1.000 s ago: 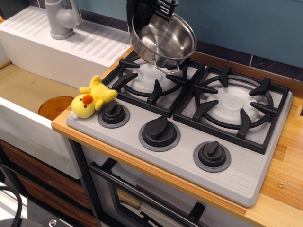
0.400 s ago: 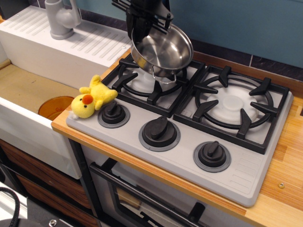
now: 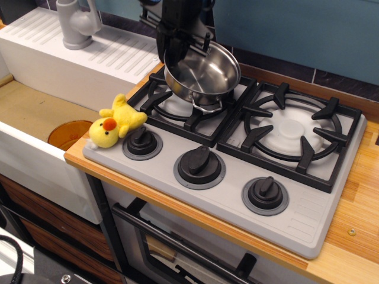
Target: Put pan on stove and put stuffedduck in pan
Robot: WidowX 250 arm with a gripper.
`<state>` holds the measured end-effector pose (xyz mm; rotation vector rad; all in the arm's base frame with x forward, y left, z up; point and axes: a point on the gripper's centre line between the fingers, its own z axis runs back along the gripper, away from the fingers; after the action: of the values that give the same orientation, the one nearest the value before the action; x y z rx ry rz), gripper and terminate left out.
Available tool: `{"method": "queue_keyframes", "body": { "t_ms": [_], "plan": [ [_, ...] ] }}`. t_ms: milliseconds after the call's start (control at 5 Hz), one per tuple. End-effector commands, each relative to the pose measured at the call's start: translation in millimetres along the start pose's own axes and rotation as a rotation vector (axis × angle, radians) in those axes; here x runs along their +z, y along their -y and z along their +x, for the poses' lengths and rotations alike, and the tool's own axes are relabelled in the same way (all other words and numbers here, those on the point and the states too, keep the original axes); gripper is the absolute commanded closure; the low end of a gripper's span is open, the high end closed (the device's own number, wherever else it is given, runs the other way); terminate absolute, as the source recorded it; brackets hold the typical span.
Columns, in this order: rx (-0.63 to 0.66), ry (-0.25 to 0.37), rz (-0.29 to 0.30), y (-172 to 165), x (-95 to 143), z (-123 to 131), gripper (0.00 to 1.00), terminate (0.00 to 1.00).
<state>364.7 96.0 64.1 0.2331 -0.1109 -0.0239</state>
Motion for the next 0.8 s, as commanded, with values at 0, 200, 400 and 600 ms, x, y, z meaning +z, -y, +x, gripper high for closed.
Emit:
{"method": "queue_keyframes", "body": {
  "t_ms": [0,200,400,600],
  "plan": [
    [-0.028,0.067,0.014,-15,20,6,0.0,0.0],
    [-0.05,0.045,0.039,-22,43,-1,0.0,0.0],
    [-0.048,0.02,0.068,-26,66,-8,0.0,0.0],
    [-0.081,0.043,0.122,-23,77,-9,0.0,0.0]
  ]
}}
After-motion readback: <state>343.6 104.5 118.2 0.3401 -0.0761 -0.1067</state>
